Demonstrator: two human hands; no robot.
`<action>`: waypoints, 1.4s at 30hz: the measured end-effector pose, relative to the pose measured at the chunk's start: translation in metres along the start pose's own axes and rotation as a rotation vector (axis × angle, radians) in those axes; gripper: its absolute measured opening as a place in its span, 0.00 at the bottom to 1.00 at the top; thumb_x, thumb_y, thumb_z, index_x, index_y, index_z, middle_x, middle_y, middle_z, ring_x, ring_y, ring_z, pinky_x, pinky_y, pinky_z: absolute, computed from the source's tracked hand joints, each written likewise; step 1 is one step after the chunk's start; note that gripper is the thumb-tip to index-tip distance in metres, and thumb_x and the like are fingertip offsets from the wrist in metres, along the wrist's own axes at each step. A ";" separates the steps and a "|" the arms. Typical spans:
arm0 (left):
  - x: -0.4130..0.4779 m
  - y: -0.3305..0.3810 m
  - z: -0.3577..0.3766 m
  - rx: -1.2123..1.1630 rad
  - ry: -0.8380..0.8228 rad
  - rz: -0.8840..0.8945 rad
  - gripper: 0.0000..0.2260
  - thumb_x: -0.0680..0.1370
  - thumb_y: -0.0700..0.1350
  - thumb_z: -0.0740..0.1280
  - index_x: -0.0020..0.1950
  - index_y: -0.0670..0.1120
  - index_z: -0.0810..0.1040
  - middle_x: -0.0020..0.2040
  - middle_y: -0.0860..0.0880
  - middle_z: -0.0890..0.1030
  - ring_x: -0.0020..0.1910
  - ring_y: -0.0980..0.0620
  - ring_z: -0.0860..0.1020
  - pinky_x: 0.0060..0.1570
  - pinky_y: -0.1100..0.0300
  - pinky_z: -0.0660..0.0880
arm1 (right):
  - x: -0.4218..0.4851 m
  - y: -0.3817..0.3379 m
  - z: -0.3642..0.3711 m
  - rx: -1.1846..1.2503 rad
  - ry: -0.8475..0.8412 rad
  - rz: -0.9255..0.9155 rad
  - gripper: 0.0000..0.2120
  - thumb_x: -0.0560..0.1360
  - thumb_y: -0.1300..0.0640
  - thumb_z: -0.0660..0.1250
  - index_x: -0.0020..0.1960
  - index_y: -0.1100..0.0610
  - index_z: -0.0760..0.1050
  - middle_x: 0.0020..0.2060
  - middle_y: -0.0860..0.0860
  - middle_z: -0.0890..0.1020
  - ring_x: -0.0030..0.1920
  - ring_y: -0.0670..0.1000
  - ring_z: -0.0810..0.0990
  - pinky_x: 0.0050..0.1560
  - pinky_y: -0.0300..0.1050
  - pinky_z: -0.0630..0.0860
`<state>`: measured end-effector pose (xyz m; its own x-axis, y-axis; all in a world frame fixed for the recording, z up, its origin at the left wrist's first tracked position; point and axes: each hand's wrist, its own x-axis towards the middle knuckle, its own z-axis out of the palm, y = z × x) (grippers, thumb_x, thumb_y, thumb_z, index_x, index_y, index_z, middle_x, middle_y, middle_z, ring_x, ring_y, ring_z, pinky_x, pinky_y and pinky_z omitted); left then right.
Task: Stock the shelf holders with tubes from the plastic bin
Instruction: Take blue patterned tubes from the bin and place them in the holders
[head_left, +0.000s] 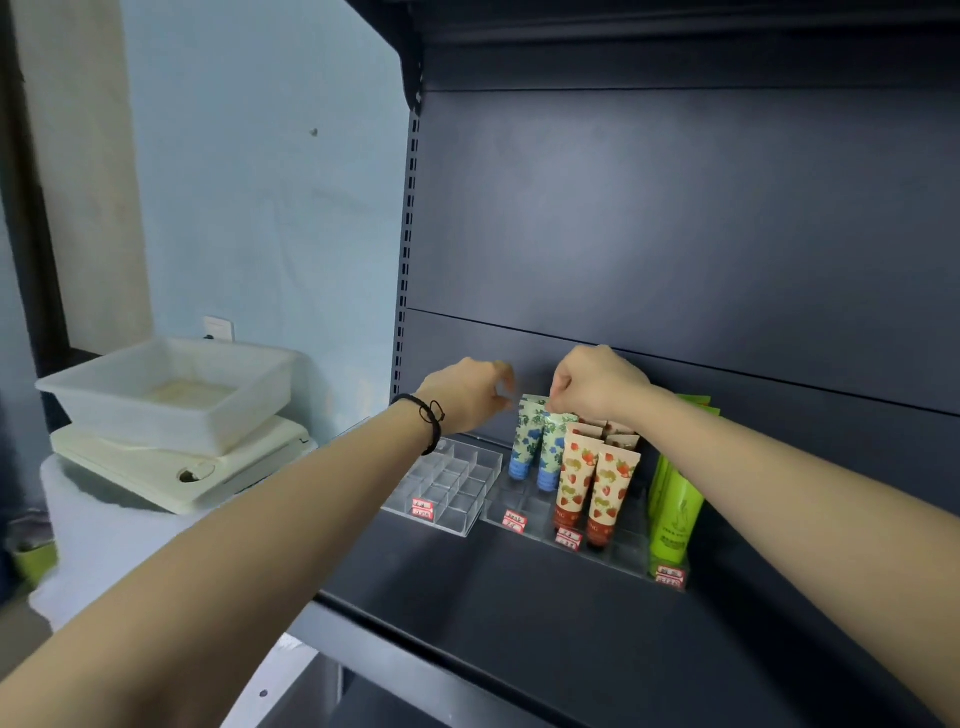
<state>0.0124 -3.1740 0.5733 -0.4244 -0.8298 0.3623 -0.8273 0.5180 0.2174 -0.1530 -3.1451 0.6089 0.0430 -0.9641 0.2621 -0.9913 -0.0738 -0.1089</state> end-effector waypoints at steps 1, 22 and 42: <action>-0.007 -0.003 -0.005 0.016 0.003 -0.012 0.10 0.79 0.48 0.61 0.60 0.49 0.73 0.56 0.45 0.80 0.53 0.43 0.78 0.52 0.50 0.76 | -0.004 -0.004 -0.001 -0.006 -0.001 -0.017 0.07 0.72 0.52 0.71 0.46 0.54 0.82 0.44 0.51 0.84 0.46 0.53 0.81 0.45 0.47 0.80; -0.429 -0.132 0.001 0.483 -0.522 -0.225 0.29 0.76 0.69 0.49 0.50 0.47 0.78 0.40 0.50 0.79 0.39 0.48 0.74 0.30 0.60 0.58 | -0.249 -0.210 0.152 -0.062 -0.322 -0.587 0.26 0.74 0.28 0.52 0.45 0.48 0.77 0.43 0.44 0.80 0.43 0.49 0.76 0.37 0.45 0.69; -0.694 -0.078 0.454 -0.173 -1.100 -0.540 0.24 0.72 0.64 0.66 0.55 0.45 0.77 0.54 0.45 0.80 0.54 0.44 0.77 0.49 0.54 0.73 | -0.520 -0.130 0.594 -0.039 -1.214 -0.471 0.28 0.74 0.34 0.62 0.50 0.61 0.76 0.43 0.56 0.81 0.41 0.57 0.79 0.34 0.46 0.64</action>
<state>0.2048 -2.7325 -0.1065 -0.1972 -0.6350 -0.7469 -0.9683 0.0069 0.2497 0.0269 -2.7854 -0.0831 0.4497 -0.4629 -0.7639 -0.8522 -0.4786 -0.2116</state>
